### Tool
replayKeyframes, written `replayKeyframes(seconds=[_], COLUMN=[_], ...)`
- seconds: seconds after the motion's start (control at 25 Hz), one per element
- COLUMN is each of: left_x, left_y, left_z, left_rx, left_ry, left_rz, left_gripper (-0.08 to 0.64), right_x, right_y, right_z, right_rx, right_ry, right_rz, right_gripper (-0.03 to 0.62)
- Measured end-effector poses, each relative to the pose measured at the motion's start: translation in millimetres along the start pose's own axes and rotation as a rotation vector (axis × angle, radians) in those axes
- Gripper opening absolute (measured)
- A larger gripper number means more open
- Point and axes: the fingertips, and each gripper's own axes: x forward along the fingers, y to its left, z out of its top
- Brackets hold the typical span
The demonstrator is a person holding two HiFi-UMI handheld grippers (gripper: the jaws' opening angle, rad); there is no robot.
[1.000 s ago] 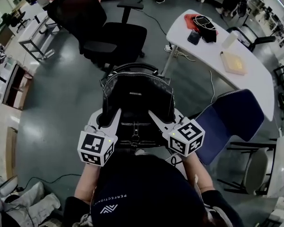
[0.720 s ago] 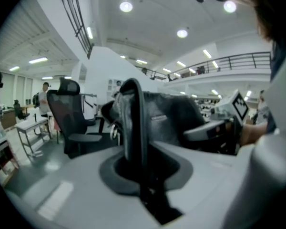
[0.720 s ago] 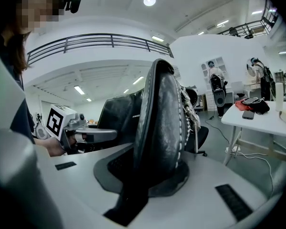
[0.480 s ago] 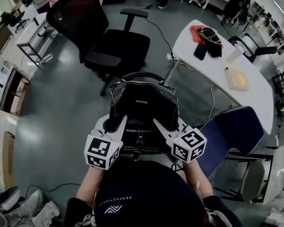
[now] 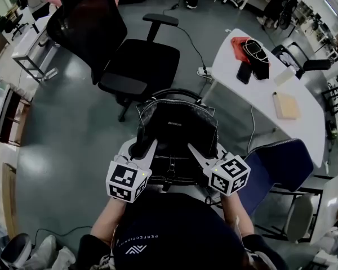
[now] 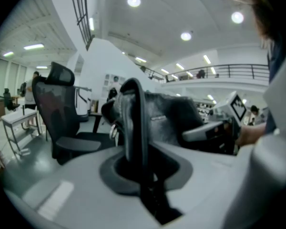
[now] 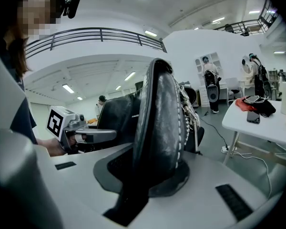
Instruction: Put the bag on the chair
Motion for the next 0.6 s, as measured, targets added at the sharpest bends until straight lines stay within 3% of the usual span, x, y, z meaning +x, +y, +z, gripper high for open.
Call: replayKeyframes(seconds=[0.6], left_x=[53.2], left_y=[70.5], left_z=[29.4], left_rx=[-0.038], left_ry=[-0.020], left_rz=[-0.069], left_gripper=[0.055], right_x=[64.8], right_y=[-39.9], right_z=[45.7], right_rx=[-0.031], right_ry=[0.015], right_rz=[-0.064], right_gripper=[0.067])
